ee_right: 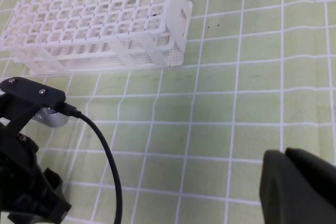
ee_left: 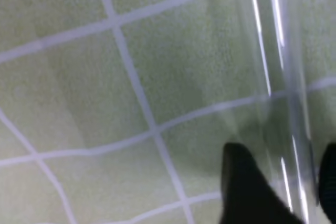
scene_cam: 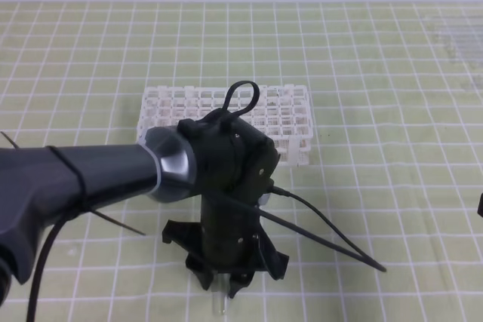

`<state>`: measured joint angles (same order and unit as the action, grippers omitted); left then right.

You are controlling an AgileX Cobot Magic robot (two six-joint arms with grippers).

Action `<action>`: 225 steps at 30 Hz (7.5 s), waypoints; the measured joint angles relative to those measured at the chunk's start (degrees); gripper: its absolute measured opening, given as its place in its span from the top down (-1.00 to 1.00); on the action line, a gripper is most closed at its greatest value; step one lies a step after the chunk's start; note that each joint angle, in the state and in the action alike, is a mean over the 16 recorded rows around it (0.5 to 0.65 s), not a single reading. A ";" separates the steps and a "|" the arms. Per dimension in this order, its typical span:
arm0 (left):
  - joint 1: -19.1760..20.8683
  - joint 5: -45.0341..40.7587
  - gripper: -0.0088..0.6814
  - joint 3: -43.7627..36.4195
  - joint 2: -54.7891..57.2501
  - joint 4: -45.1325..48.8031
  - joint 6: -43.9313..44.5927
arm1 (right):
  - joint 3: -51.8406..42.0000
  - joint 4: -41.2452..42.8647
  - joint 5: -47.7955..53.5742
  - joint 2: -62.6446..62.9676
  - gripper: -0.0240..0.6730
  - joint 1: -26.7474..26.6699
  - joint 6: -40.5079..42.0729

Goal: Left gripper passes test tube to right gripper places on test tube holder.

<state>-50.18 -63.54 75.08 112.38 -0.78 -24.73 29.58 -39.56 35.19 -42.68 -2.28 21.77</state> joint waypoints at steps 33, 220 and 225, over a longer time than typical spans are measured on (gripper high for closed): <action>0.01 -0.47 0.83 -0.70 -19.22 2.76 6.11 | 3.92 -2.54 8.22 0.00 0.98 0.00 0.58; 0.05 59.90 0.91 -50.22 -64.12 19.58 0.13 | 21.13 12.47 -64.56 -39.03 -0.47 -64.17 -0.13; 0.05 59.39 0.89 -50.22 -64.12 19.69 0.13 | 21.13 12.53 -64.53 -39.11 -0.43 -64.17 -0.13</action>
<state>-50.13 -4.15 24.86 48.27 18.91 -24.60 50.71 -27.02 -29.34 -81.78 -66.45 21.64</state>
